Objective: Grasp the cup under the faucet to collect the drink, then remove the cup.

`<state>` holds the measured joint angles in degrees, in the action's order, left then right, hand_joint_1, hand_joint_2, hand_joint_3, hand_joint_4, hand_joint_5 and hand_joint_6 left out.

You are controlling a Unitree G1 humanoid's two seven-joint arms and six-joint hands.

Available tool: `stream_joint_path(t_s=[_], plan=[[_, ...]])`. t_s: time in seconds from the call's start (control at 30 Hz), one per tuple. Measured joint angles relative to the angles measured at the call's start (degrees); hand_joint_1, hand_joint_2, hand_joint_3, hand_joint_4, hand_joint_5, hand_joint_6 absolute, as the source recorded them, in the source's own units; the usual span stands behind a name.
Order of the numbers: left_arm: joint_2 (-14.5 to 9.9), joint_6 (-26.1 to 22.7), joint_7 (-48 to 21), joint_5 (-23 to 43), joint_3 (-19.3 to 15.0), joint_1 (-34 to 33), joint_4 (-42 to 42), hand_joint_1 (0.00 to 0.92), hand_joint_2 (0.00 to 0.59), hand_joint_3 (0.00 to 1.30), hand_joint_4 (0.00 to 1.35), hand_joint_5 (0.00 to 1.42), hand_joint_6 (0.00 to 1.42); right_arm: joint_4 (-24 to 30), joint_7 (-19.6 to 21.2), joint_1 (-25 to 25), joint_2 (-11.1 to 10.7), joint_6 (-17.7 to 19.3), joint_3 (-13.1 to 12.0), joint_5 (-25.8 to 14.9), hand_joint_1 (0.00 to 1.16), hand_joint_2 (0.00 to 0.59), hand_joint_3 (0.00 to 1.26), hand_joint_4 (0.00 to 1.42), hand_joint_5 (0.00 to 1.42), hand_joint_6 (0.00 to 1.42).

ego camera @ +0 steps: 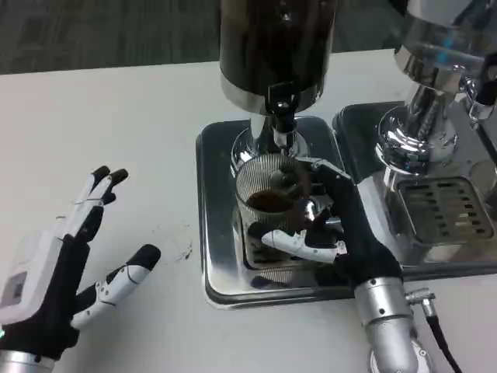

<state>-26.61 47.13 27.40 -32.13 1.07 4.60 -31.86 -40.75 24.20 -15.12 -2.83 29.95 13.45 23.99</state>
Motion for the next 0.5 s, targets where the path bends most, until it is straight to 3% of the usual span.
stream_joint_path(t_s=[0.5], plan=[[0.0, 0.05, -0.01, 0.07, 0.82, -0.43, -0.8, 0.0, 0.168, 0.13, 0.0, 0.19, 0.12, 7.45, 0.2, 4.7, -0.97, -0.63, -1.88, 0.83, 1.05, 0.124, 0.58, 0.63, 0.79, 1.18]])
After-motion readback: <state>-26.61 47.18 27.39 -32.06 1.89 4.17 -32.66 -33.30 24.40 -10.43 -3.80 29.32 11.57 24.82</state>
